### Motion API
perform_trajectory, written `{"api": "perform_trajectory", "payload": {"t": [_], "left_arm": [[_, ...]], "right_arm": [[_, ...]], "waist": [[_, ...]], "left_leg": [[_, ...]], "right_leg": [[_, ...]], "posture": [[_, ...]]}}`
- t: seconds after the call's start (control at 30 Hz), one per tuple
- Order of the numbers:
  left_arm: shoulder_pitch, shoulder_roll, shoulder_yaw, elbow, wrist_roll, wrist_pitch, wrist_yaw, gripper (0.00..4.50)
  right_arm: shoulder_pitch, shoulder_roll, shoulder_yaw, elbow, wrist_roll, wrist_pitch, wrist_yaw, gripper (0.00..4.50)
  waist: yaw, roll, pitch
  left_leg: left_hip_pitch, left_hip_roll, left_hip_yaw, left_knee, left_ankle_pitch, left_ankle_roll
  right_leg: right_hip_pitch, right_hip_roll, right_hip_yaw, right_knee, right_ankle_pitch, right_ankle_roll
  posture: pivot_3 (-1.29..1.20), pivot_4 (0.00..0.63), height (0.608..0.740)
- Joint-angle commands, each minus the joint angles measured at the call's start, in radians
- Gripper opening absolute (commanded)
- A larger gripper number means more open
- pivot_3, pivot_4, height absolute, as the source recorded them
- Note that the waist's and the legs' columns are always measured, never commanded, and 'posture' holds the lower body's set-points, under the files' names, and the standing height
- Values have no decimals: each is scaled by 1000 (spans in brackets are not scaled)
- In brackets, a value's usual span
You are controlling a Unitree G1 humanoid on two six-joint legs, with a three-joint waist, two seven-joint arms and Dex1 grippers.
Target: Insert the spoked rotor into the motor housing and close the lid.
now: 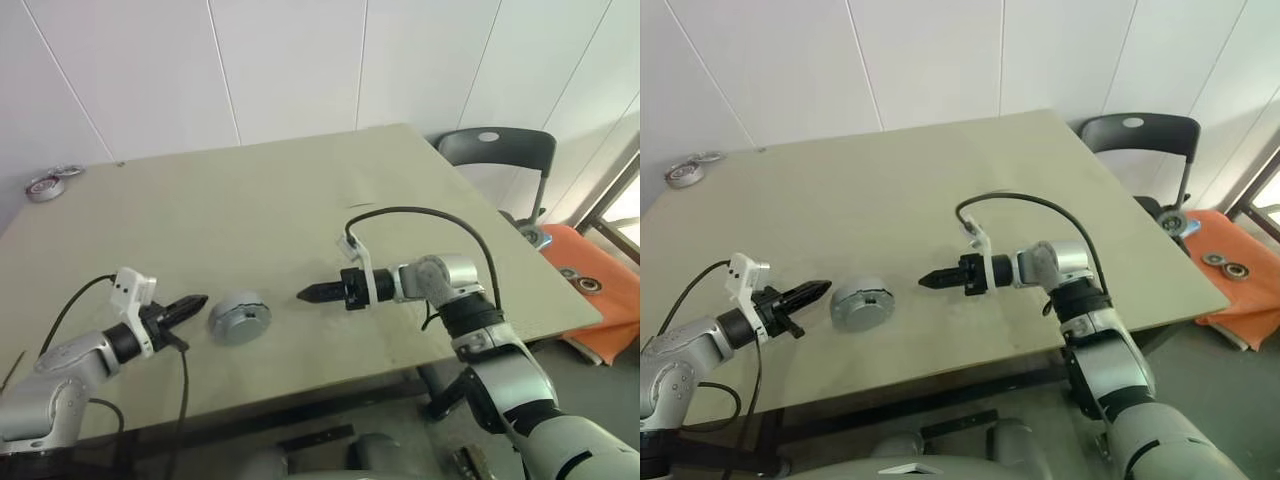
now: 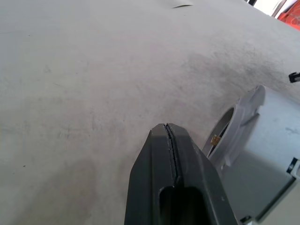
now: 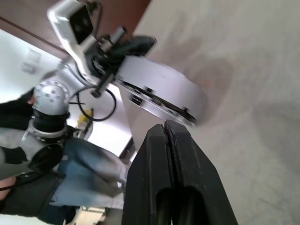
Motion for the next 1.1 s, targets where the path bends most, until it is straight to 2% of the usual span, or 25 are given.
{"api": "perform_trajectory", "payload": {"t": [0.03, 0.13, 0.27, 0.4, 0.53, 0.63, 0.8, 1.1], "left_arm": [[-1, 1, 9, -19, 2, -13, 5, 0], [12, 9, 17, -38, -13, -1, -4, 0], [66, 47, 35, -94, -58, 46, -49, 0], [186, 131, 65, -173, -88, 91, -133, 0], [227, 203, 138, -132, -84, 91, -172, 0], [190, 220, 155, -88, -72, 91, -155, 0], [152, 187, 126, -105, -74, 92, -123, 0], [139, 157, 107, -104, -63, 80, -96, 0]], "right_arm": [[-70, 65, 21, 79, -36, -40, 23, 26], [-109, 92, 39, 84, -19, 22, 81, 26], [-81, 52, 132, -2, -22, 85, 172, 26], [-67, 29, 218, -56, -38, 107, 209, 26], [-70, 45, 282, -62, -64, 99, 205, 26], [-104, 113, 256, 3, -79, 75, 164, 26], [-166, 232, 171, 169, -119, 1, 67, 26], [-216, 295, 50, 365, -185, -101, -44, 26]], "waist": [[0, 0, 0], [1, 0, 0], [3, -2, -1], [-1, -1, -1], [0, 0, 0], [0, 0, 1], [-1, 0, 0], [0, -3, -1]], "left_leg": [[0, 0, 0, 0, 0, 0], [0, 0, -1, 0, 0, 0], [-1, -1, -2, 0, 0, 0], [-1, -1, -2, 0, 0, 0], [0, 0, -2, 0, 0, 0], [0, 1, -2, 0, 0, 0], [0, 0, -2, 0, 0, -1], [-1, -1, -2, 0, -1, -2]], "right_leg": [[0, 0, 0, 0, 0, 0], [-1, 0, 0, 0, 0, 0], [0, -1, 0, -1, 0, 0], [0, -2, 0, -2, 0, 0], [-1, 0, -1, 0, -2, 2], [0, 1, -3, 1, -2, 2], [-1, 0, -2, 1, -1, 1], [-1, -1, 0, -1, 1, -2]], "posture": [[0, 0, 740], [0, 0, 740], [0, 0, 740], [0, 0, 740], [0, 0, 740], [0, 0, 740], [0, 0, 740], [0, 0, 740]]}}
